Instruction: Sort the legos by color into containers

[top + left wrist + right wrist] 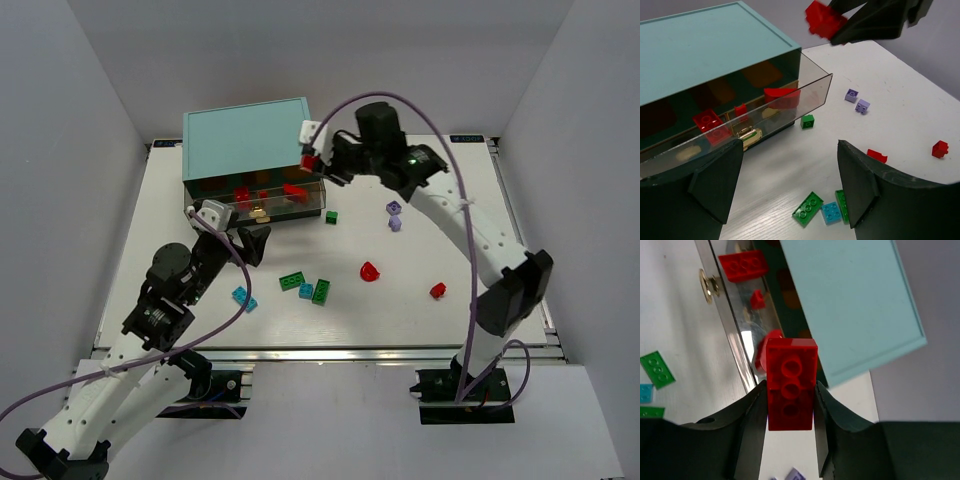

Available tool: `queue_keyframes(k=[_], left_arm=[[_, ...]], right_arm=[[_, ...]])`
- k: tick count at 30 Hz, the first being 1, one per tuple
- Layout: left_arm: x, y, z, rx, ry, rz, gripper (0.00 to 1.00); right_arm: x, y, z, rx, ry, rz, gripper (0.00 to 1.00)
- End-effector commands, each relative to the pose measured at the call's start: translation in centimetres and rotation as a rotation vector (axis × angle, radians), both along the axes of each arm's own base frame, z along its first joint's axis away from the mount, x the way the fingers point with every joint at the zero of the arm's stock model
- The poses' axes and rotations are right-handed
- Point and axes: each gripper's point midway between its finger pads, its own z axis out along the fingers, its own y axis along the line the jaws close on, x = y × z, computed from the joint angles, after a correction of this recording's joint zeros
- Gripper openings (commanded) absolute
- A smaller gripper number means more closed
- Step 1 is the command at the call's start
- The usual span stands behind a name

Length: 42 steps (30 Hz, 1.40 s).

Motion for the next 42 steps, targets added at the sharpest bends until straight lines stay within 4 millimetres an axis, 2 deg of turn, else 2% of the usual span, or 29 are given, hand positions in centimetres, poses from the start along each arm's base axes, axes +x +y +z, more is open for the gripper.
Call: queue_keyframes(k=[1,2,8,13,16,17,20,24,27,29,30,31,32,33,34,35,36,37,38,39,40,41,42], left_arm=[[0.6,0.8,-0.2,0.020,-0.003,0.051,0.85],[0.6,0.9,-0.1,0.018,-0.006,0.054,0.85],[0.6,1.0,-0.1,0.020,-0.008,0.060,0.86],[0.5,0.8,0.1,0.019,-0.013,0.042,0.86],[0.4,0.6,0.0,0.018,-0.012,0.031,0.86],[0.4,0.5,0.0,0.021,-0.011,0.028,0.86],[0.2,0.0,-0.1,0.023,-0.009,-0.001,0.87],[-0.2,-1.5,-0.5,0.036,-0.002,-0.087,0.88],[-0.7,-2.7,-0.7,0.042,-0.004,-0.162,0.87],[-1.2,-3.7,-1.0,0.055,-0.001,-0.232,0.82],[-1.5,-4.3,-1.1,0.057,0.000,-0.263,0.78],[-1.6,-4.6,-1.3,0.060,0.005,-0.284,0.67],[-2.0,-5.5,-1.7,0.062,0.017,-0.333,0.60],[-2.2,-5.9,-1.7,0.059,0.024,-0.356,0.53],[-2.2,-6.4,-2.0,0.058,0.039,-0.376,0.45],[-2.2,-7.2,-2.5,0.052,0.072,-0.417,0.33],[-2.2,-7.8,-2.7,0.048,0.093,-0.443,0.29],[-2.3,-8.4,-3.0,0.035,0.129,-0.470,0.26],[-2.2,-9.5,-3.4,0.030,0.172,-0.522,0.25],[-2.5,-10.4,-3.5,0.024,0.197,-0.558,0.25],[-2.9,-11.2,-3.6,0.008,0.229,-0.586,0.25],[-3.0,-11.9,-3.6,0.001,0.248,-0.605,0.30],[-2.9,-12.7,-3.8,-0.002,0.267,-0.615,0.34]], right_arm=[[0.4,2.5,0.3,-0.012,-0.034,-0.003,0.15],[1.0,3.2,-0.7,-0.025,-0.026,-0.007,0.16],[2.1,5.9,-2.3,-0.041,-0.032,-0.017,0.31],[2.8,6.4,-3.3,-0.053,-0.034,-0.044,0.40],[2.7,6.6,-3.9,-0.063,-0.034,-0.050,0.52],[2.6,6.8,-4.2,-0.064,-0.030,-0.051,0.61],[2.4,6.6,-3.4,-0.040,-0.022,-0.062,0.70],[1.8,5.7,-1.3,0.001,-0.039,-0.080,0.69],[1.0,3.5,1.8,0.065,-0.073,-0.151,0.68],[1.3,1.4,3.2,0.107,-0.092,-0.250,0.68],[0.0,-0.3,5.9,0.183,-0.110,-0.284,0.68],[0.2,-1.2,4.2,0.192,-0.105,-0.333,0.68],[0.0,-2.9,4.7,0.225,-0.114,-0.390,0.68],[-1.5,-5.0,6.8,0.291,-0.129,-0.414,0.64],[-1.6,-6.3,3.8,0.281,-0.069,-0.451,0.61],[-2.5,-7.1,3.2,0.292,-0.039,-0.443,0.57],[-3.4,-9.6,3.7,0.325,-0.032,-0.471,0.55],[-4.2,-10.3,2.4,0.329,0.018,-0.481,0.52],[-5.5,-10.8,-1.5,0.276,0.104,-0.471,0.39],[-6.6,-11.9,-1.9,0.289,0.126,-0.486,0.28],[-6.7,-13.3,-3.4,0.297,0.179,-0.538,0.15],[-7.6,-14.2,-6.8,0.260,0.243,-0.562,0.00],[-8.3,-15.4,-6.7,0.297,0.242,-0.577,0.00]])
